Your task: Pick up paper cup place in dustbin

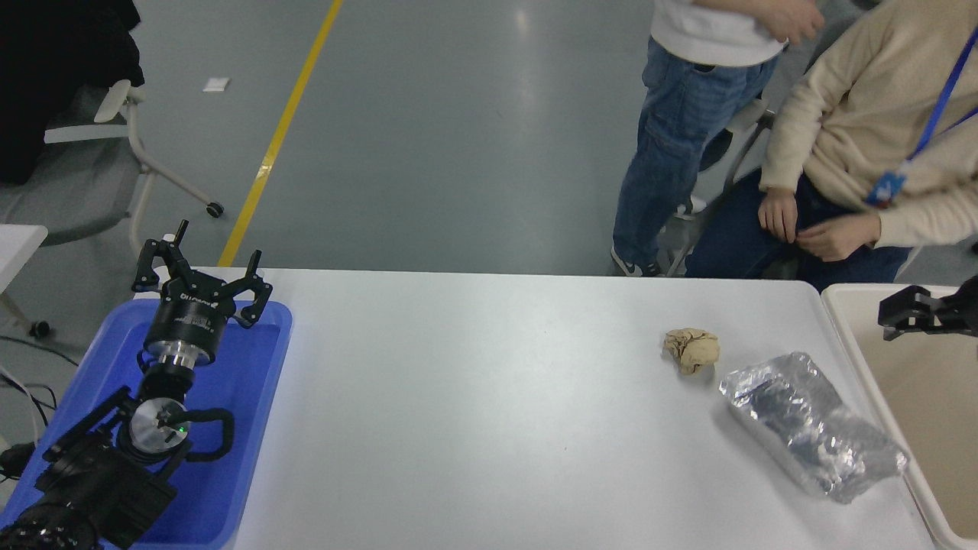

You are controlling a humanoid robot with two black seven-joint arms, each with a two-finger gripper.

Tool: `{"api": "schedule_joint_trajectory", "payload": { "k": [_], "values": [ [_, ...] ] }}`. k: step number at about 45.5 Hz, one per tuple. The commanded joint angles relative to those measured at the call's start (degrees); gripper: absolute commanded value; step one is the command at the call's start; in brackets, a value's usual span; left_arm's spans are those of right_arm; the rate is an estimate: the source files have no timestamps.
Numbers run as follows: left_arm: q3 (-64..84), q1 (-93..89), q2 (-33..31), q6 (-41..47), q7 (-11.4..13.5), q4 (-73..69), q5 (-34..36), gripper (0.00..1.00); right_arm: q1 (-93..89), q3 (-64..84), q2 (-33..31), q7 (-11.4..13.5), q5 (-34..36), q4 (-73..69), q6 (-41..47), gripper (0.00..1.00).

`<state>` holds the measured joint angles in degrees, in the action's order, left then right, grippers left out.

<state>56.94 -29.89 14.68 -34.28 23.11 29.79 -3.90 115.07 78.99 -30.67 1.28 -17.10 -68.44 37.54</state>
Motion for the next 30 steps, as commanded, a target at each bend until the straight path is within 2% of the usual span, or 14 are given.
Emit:
{"api": "schedule_joint_trajectory", "payload": {
  "k": [1, 15, 20, 30],
  "values": [
    [-0.1, 0.0, 0.0, 0.1, 0.0, 0.0, -0.1, 1.00, 12.4, 1.1, 7.9, 0.0, 0.1, -6.0, 7.5, 1.00],
    [-0.1, 0.0, 0.0, 0.2, 0.0, 0.0, 0.0, 1.00, 23.0, -0.5, 11.1, -0.1, 0.1, -14.6, 7.5, 1.00],
    [-0.1, 0.0, 0.0, 0.2, 0.0, 0.0, -0.1, 1.00, 23.4, -0.9, 13.3, -0.1, 0.4, -15.1, 7.5, 1.00],
    [-0.1, 0.0, 0.0, 0.2, 0.0, 0.0, 0.0, 1.00, 23.2, -0.8, 13.4, -0.1, 0.9, -14.9, 7.5, 1.00]
  ]
}}
